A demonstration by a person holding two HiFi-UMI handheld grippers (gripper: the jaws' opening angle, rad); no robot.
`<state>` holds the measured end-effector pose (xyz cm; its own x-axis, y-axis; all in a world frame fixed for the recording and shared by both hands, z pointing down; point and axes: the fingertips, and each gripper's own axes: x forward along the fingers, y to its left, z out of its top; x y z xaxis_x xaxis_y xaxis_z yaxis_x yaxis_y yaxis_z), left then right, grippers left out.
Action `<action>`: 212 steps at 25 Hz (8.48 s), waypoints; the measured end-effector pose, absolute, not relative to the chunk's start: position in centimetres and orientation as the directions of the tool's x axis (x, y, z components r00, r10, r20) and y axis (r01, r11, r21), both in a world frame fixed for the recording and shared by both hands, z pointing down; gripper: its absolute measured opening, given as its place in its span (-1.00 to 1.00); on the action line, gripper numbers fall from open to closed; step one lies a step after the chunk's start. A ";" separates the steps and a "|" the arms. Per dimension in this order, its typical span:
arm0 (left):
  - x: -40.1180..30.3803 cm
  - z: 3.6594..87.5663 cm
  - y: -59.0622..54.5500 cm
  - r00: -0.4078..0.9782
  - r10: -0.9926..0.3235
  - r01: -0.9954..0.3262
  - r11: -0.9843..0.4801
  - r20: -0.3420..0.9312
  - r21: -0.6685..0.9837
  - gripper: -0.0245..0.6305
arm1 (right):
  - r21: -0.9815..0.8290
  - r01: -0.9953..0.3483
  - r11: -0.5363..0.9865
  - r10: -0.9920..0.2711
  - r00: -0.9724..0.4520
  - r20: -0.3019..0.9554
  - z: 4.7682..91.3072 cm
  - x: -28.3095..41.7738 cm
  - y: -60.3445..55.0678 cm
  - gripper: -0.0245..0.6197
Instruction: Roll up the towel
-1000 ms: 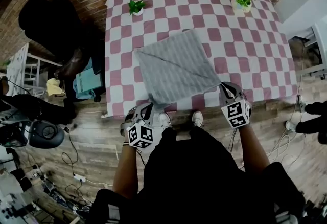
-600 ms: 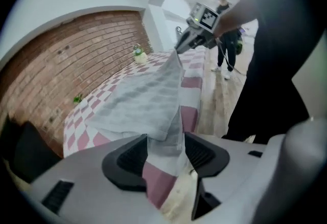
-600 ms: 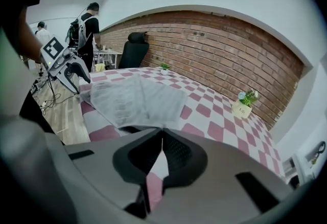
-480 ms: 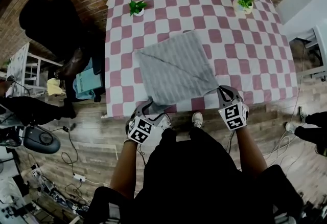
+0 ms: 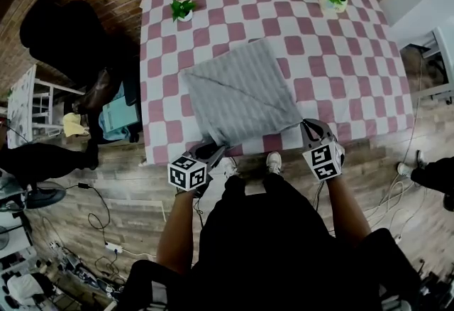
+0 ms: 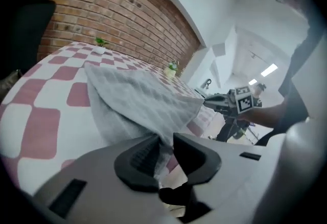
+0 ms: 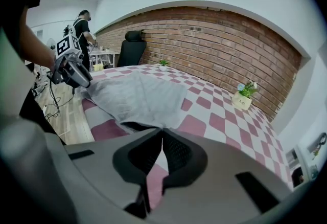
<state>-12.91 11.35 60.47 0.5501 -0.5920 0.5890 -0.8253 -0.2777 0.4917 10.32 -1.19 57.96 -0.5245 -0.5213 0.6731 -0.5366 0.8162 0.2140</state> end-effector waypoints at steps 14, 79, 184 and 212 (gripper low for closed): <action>-15.3 62.0 15.8 0.349 -0.581 -0.919 -0.365 0.735 0.147 -0.41 | 0.221 -0.509 0.832 -0.499 -0.511 0.700 59.9 10.5 -0.9 -0.90; -13.4 63.7 15.6 0.206 -0.166 -0.428 -0.902 0.964 -0.064 -0.79 | 0.201 -0.473 0.858 -0.469 -0.560 0.683 59.6 9.6 -2.5 -0.90; -27.6 56.5 -5.7 -0.018 -0.675 -0.690 -0.525 0.737 -0.498 -0.82 | 0.310 -0.348 0.885 -0.466 -0.666 0.583 55.1 1.8 -16.4 -0.91; -28.5 59.2 -3.2 0.042 -0.685 -0.950 -0.252 0.727 -0.183 -0.26 | 0.048 -0.497 0.866 -0.433 -0.699 0.569 56.8 2.7 -17.8 -0.61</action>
<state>-28.50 -3.16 59.16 0.0418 -0.6849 0.7274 -0.9502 -0.2524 -0.1830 2.71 -17.75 56.84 -0.6993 -0.4329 0.5688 -0.4973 0.8663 0.0478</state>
